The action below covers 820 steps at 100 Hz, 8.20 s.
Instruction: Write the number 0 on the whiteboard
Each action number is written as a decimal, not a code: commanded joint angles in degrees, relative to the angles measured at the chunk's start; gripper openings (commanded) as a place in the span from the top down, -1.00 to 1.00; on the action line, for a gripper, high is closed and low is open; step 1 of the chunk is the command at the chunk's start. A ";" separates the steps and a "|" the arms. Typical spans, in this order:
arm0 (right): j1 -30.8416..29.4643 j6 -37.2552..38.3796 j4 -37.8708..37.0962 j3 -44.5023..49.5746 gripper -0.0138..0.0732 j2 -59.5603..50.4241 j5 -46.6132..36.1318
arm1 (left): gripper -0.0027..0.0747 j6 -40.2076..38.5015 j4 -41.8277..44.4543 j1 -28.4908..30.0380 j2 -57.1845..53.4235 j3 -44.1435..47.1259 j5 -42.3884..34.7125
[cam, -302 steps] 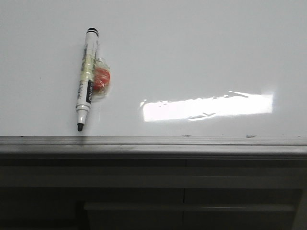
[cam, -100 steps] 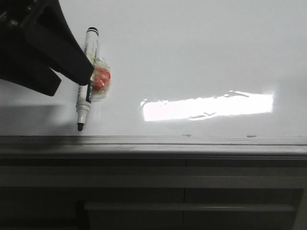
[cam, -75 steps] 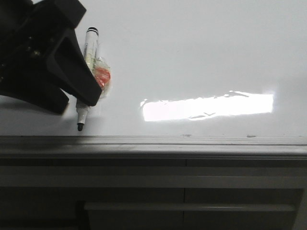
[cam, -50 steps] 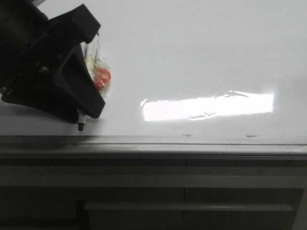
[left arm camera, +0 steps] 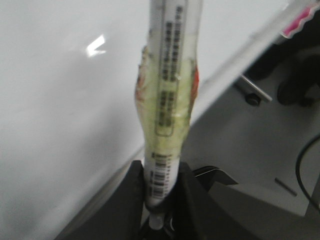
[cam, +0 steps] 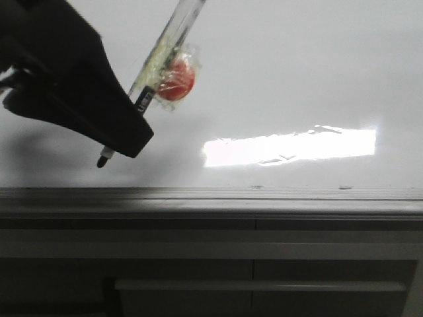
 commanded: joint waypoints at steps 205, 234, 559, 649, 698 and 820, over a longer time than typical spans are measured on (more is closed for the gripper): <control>40.49 -21.07 11.66 -24.79 0.56 47.39 -7.47 | 0.98 11.63 16.68 -12.00 -16.36 -1.54 7.44; 40.49 -21.07 11.66 -24.79 0.86 47.29 -10.23 | 0.93 7.93 16.29 -12.00 -16.36 -1.54 7.15; 10.81 12.96 -33.09 -18.06 0.79 42.76 7.94 | 0.98 -22.28 11.45 2.10 -49.41 18.14 -25.51; 16.87 12.96 -30.16 -25.42 0.79 48.99 1.71 | 0.98 -22.28 10.41 2.10 -49.41 18.14 -25.51; 21.65 12.96 -30.16 -30.79 0.79 46.80 4.90 | 0.98 -22.28 10.18 2.10 -49.41 18.14 -25.51; 54.70 -0.09 -22.68 -42.41 0.80 51.22 7.74 | -0.21 14.33 -4.64 1.99 -24.62 -9.38 22.34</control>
